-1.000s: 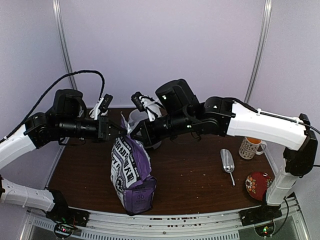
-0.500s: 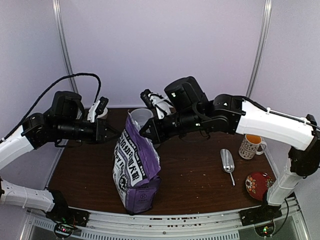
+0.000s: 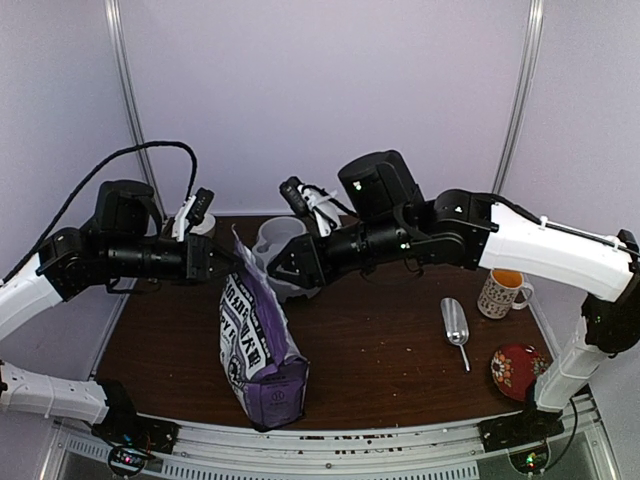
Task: Serve the pet food
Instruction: Adjust the pet food bag at the corner of the board.
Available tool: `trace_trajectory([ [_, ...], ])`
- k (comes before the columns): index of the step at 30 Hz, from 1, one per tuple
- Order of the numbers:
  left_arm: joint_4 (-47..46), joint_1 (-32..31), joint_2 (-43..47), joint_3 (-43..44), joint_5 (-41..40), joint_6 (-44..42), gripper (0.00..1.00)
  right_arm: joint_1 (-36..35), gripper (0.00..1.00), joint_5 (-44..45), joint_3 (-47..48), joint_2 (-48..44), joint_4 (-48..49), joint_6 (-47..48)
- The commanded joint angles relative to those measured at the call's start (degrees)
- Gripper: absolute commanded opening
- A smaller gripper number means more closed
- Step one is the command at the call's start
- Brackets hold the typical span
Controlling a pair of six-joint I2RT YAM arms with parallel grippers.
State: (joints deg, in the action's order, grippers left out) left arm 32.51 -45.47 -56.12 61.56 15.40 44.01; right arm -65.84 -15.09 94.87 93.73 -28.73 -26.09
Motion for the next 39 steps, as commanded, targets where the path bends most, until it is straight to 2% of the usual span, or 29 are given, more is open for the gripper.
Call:
trace_trajectory([
  [1,-4.3,0.21,1.01,-0.46,1.52,0.29,0.22,0.09,0.41,-3.46,-0.6,-2.33,2.18,-0.54],
  [8,-4.48,0.21,0.66,0.27,2.2,0.5,0.25,-0.86,0.45,-4.69,1.5,-0.41,-0.56,-0.19],
  [27,-4.61,0.21,0.65,0.05,2.36,0.47,0.25,-1.6,0.32,-4.31,4.54,3.66,-2.62,-0.13],
  [34,-4.56,0.21,0.96,-0.28,2.35,0.39,0.25,-1.19,0.39,-6.02,2.4,1.47,1.35,-1.9],
  [39,-4.56,0.21,1.19,-0.4,2.35,0.42,0.25,-0.79,0.33,-6.68,2.27,1.45,1.88,-2.5],
])
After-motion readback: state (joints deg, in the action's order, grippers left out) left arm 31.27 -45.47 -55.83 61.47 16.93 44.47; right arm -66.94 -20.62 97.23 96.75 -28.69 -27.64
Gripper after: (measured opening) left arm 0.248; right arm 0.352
